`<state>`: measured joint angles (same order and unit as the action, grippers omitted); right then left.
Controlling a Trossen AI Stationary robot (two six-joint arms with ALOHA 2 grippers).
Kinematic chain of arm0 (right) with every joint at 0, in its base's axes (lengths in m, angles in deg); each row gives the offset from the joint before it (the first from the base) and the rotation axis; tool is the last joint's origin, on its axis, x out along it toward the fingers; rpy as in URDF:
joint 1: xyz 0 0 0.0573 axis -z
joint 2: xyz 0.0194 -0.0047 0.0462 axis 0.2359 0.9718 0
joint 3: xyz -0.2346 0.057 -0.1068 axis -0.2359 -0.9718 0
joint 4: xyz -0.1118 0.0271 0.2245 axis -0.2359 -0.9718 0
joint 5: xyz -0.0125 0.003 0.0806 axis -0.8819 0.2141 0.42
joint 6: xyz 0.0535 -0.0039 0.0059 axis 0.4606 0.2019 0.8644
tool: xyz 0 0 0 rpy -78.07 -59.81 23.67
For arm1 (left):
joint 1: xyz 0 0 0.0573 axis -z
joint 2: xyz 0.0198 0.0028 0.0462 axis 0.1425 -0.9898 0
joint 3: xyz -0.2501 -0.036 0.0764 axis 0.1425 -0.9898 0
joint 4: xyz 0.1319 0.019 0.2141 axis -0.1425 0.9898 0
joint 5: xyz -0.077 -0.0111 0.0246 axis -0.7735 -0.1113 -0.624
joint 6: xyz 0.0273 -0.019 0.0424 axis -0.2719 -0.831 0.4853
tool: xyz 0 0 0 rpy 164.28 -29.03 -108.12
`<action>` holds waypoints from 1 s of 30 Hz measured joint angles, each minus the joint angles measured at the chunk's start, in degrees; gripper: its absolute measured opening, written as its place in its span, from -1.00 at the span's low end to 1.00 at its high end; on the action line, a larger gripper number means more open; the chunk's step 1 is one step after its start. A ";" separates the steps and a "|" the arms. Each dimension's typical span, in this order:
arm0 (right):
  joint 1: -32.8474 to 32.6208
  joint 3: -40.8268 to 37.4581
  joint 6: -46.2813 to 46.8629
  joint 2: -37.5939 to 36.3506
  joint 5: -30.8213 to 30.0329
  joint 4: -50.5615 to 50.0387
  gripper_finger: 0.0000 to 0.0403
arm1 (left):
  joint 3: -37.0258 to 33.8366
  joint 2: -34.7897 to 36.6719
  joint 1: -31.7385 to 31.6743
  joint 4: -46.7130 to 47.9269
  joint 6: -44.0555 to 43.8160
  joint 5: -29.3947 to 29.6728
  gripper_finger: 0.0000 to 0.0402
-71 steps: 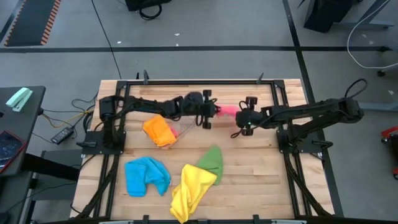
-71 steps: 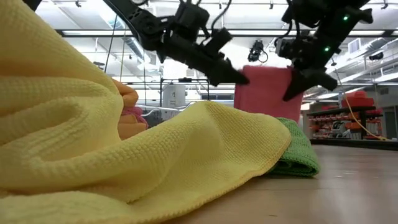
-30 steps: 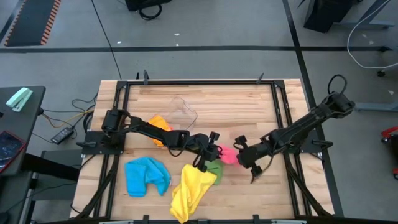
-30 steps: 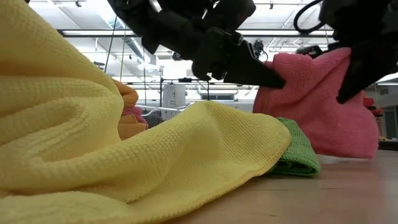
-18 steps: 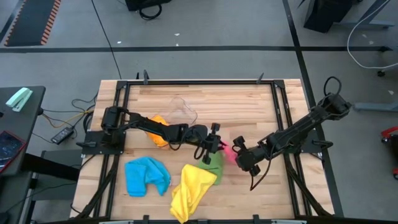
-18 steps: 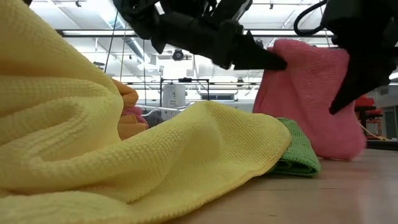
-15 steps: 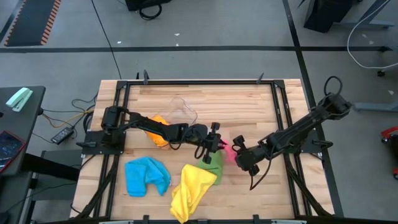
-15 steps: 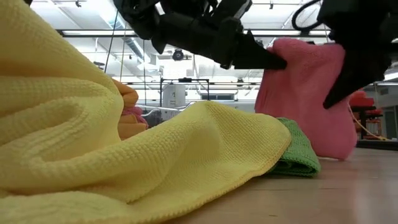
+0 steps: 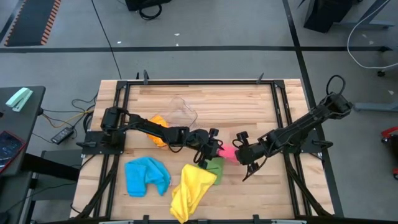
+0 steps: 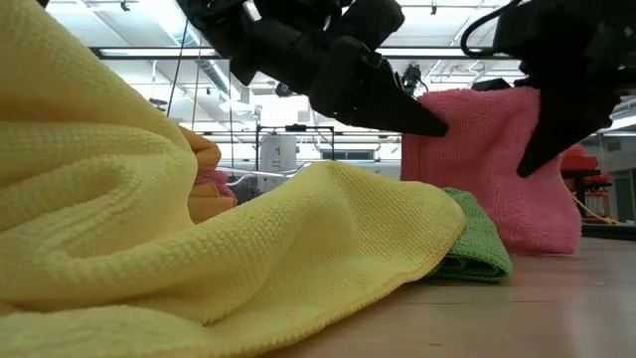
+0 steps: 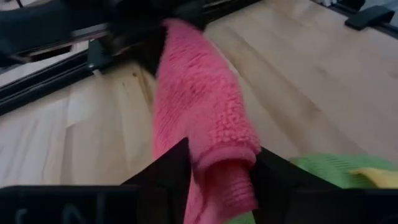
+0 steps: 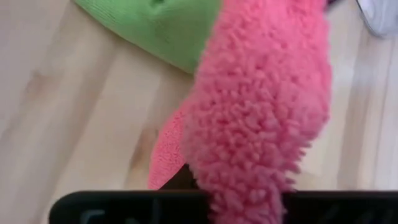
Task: Fold microfiber towels
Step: Fold the pink microfiber towel
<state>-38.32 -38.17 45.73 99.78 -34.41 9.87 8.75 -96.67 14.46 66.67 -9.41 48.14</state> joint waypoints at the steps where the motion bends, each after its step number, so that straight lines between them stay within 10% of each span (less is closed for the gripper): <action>1: 0.48 0.11 0.23 0.00 -0.25 -0.95 -0.92 | 0.00 0.00 0.01 0.12 -0.20 0.02 -0.27; 13: 11.06 4.37 -1.02 0.61 -8.27 -13.67 -0.92 | 0.00 9.29 -3.60 12.61 1.60 0.64 0.01; 30: 34.40 14.00 -17.10 0.70 -28.16 -7.65 -0.93 | -0.01 10.86 -1.54 21.50 1.19 0.61 -0.20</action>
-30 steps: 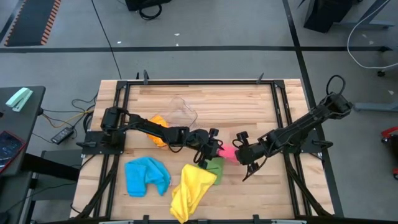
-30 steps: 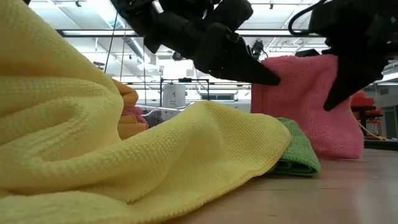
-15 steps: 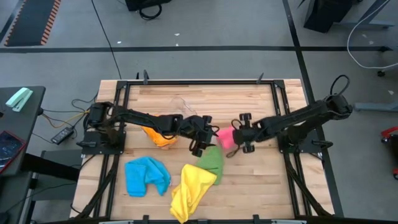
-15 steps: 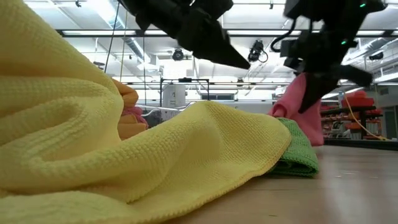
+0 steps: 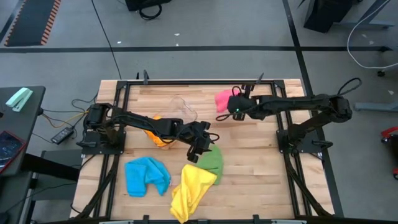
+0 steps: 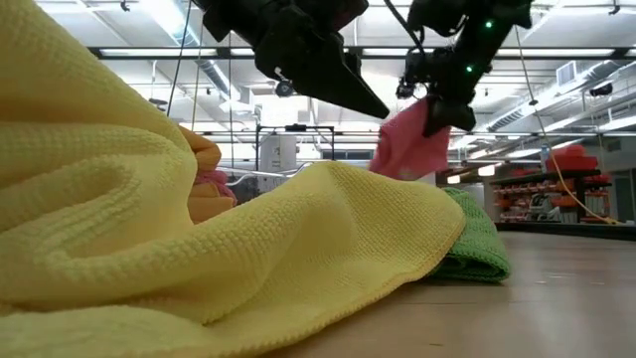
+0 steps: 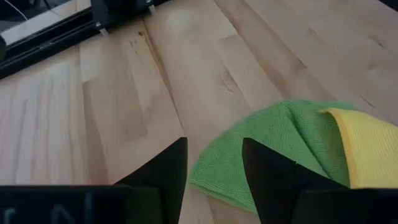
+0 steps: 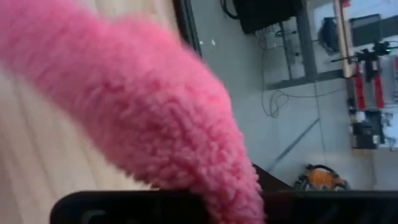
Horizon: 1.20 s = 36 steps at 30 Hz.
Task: Fold microfiber towels
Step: Fold the pink microfiber towel
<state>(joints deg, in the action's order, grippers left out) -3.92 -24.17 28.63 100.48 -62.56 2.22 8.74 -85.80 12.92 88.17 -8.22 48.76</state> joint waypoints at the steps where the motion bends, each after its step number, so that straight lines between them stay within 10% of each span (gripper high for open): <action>1: 0.03 -0.88 0.05 0.27 1.06 0.48 -0.93 | 0.01 0.00 0.00 0.80 -0.33 -0.02 -0.21; 17: -19.93 -11.86 9.89 13.07 14.45 9.33 -0.82 | -0.01 0.00 1.21 2.38 -4.94 0.02 -0.31; 36: -29.53 -7.29 25.65 9.89 24.20 -3.91 0.07 | -0.01 -0.02 2.56 4.95 -6.14 -0.01 -0.35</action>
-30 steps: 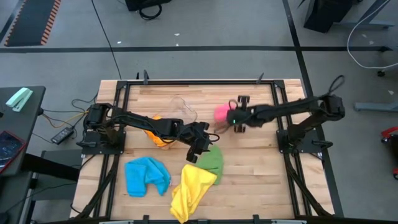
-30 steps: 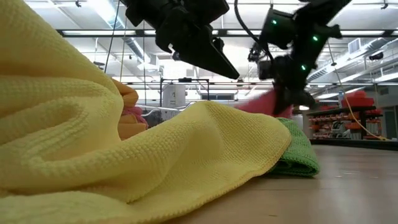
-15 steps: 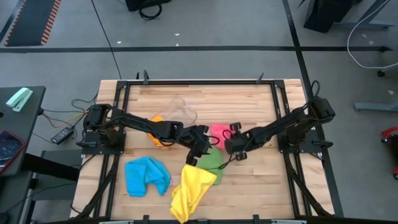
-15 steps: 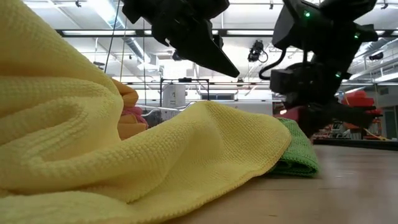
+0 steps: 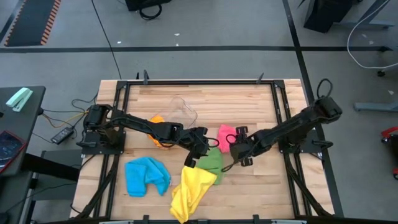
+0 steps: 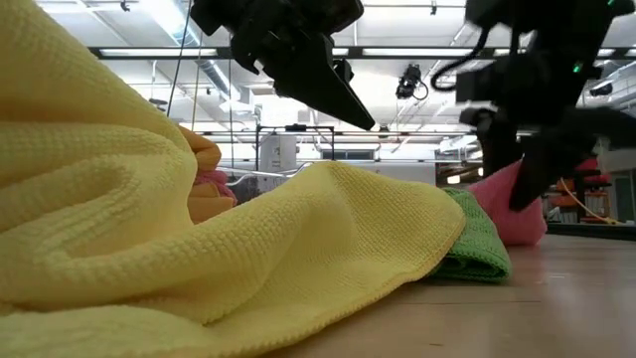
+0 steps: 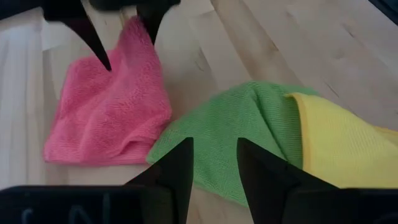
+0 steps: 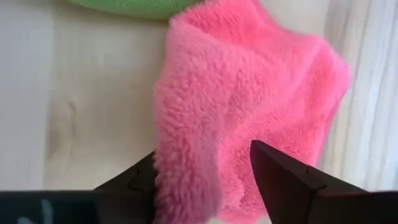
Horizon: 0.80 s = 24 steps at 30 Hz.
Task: Fold microfiber towels
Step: Fold the pink microfiber towel
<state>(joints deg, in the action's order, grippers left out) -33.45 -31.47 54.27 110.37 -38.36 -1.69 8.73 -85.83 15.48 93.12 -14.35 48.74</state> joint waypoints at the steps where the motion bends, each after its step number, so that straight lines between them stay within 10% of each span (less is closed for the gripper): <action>1: -0.65 0.02 0.01 -0.85 -0.01 0.33 0.07 | 0.00 0.00 0.05 0.06 0.11 0.02 -0.35; 24: -4.19 0.00 10.58 -12.05 -1.92 -5.09 0.07 | 0.00 -0.02 0.04 1.52 0.11 0.03 -0.39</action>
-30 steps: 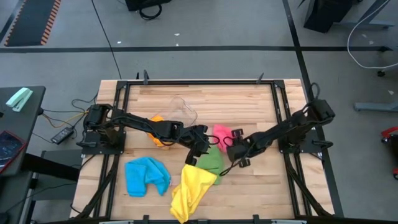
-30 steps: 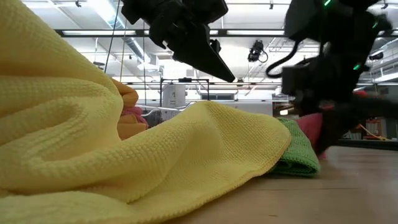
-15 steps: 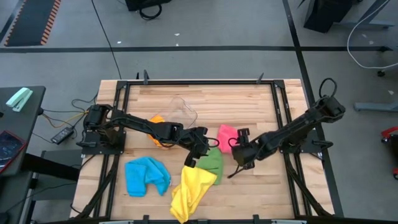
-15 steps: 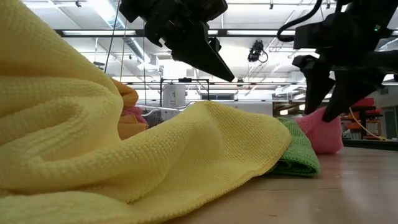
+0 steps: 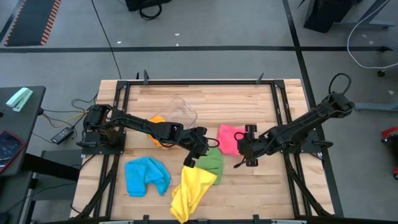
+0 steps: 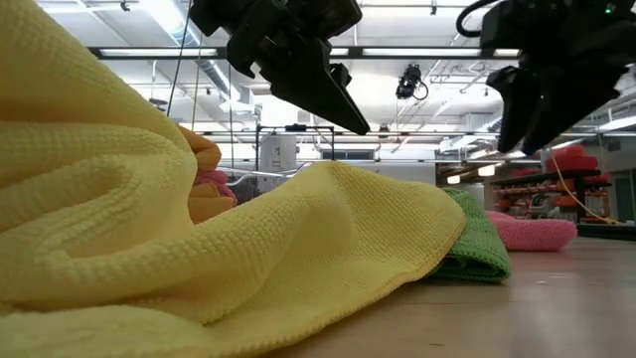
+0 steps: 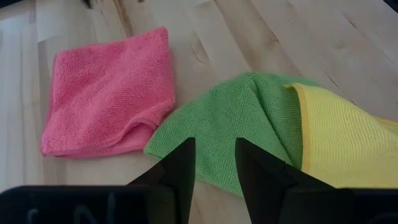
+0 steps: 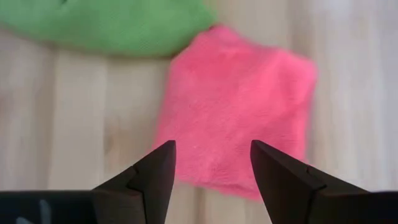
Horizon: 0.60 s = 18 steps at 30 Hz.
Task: Fold microfiber towels
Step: Fold the pink microfiber towel
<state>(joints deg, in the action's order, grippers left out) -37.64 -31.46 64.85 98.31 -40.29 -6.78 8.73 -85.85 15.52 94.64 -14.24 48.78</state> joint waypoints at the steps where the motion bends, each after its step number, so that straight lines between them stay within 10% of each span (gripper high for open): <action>1: 0.53 -0.32 0.31 -0.35 -1.54 0.04 0.07 | 0.00 0.00 0.00 -0.02 0.00 0.00 -0.40; 18: 26.80 -10.36 -2.57 6.55 6.26 9.13 0.07 | 0.00 0.00 -0.13 0.26 0.04 0.00 -0.44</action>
<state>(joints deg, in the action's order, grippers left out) -10.84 -41.82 62.28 104.86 -34.03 2.35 8.73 -85.85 15.39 94.90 -14.20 48.78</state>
